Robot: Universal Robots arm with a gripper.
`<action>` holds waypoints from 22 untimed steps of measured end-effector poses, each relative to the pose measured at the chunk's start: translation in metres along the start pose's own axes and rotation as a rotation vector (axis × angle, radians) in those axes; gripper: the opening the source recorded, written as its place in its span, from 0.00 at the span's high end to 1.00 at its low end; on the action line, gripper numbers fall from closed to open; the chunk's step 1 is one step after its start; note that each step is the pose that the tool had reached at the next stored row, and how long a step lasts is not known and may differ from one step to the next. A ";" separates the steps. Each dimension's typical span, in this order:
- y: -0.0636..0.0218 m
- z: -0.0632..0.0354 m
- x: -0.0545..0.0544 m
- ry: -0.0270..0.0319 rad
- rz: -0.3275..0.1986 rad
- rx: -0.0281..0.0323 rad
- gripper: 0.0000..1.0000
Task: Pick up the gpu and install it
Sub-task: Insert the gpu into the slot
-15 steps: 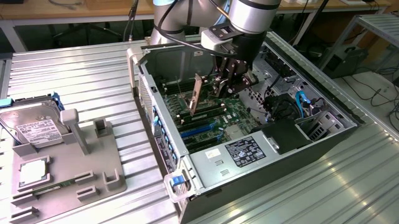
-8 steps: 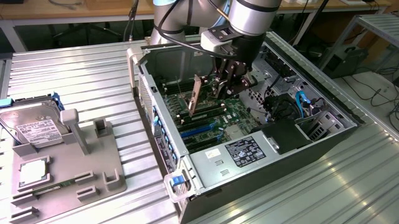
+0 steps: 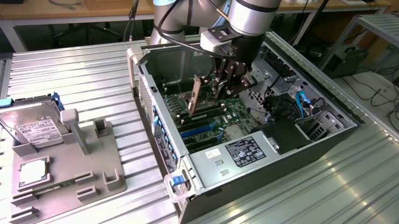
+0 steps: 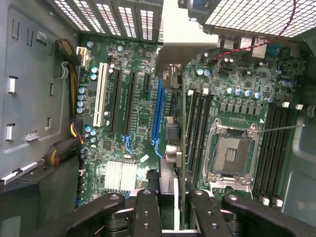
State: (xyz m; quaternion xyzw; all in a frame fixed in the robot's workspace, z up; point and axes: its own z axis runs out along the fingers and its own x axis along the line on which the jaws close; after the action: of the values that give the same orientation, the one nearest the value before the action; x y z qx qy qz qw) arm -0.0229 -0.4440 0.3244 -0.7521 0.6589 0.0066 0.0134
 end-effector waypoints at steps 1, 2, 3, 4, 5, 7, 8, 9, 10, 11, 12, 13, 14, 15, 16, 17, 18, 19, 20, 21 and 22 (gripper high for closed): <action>0.0000 0.0035 0.000 0.0002 0.001 -0.0008 0.72; 0.0000 0.0096 -0.001 0.0005 0.035 0.0000 0.72; 0.0001 0.0135 0.000 0.0010 0.068 0.0008 0.72; 0.0002 0.0168 0.000 0.0011 0.094 0.0016 0.72; 0.0007 0.0181 -0.001 0.0014 0.100 0.0031 0.72; 0.0049 0.0199 -0.004 0.0037 0.101 0.0321 0.72; 0.0060 0.0239 -0.005 0.0057 0.127 0.0468 0.72; 0.0063 0.0289 -0.005 0.0071 0.168 0.0478 0.72; 0.0159 0.0314 -0.006 0.0073 0.170 0.0479 0.72; 0.0206 0.0361 -0.006 0.0071 0.170 0.0478 0.72; 0.0214 0.0385 -0.001 0.0071 0.170 0.0478 0.72; 0.0222 0.0397 0.005 0.0069 0.170 0.0478 0.72; 0.0229 0.0412 0.010 0.0066 0.170 0.0479 0.72; 0.0233 0.0430 0.012 0.0062 0.170 0.0479 0.72; 0.0233 0.0430 0.012 0.0060 0.170 0.0479 0.72; 0.0233 0.0430 0.012 0.0058 0.170 0.0479 0.72; 0.0233 0.0431 0.012 0.0059 0.170 0.0479 0.72; 0.0235 0.0432 0.012 0.0059 0.170 0.0479 0.72; 0.0235 0.0432 0.013 0.0059 0.170 0.0479 0.72; 0.0248 0.0433 0.014 0.0059 0.170 0.0480 0.72; 0.0276 0.0439 0.013 0.0058 0.170 0.0480 0.72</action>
State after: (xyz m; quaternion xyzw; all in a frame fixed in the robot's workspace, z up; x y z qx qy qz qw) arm -0.0482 -0.4595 0.2799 -0.6930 0.7203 -0.0103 0.0289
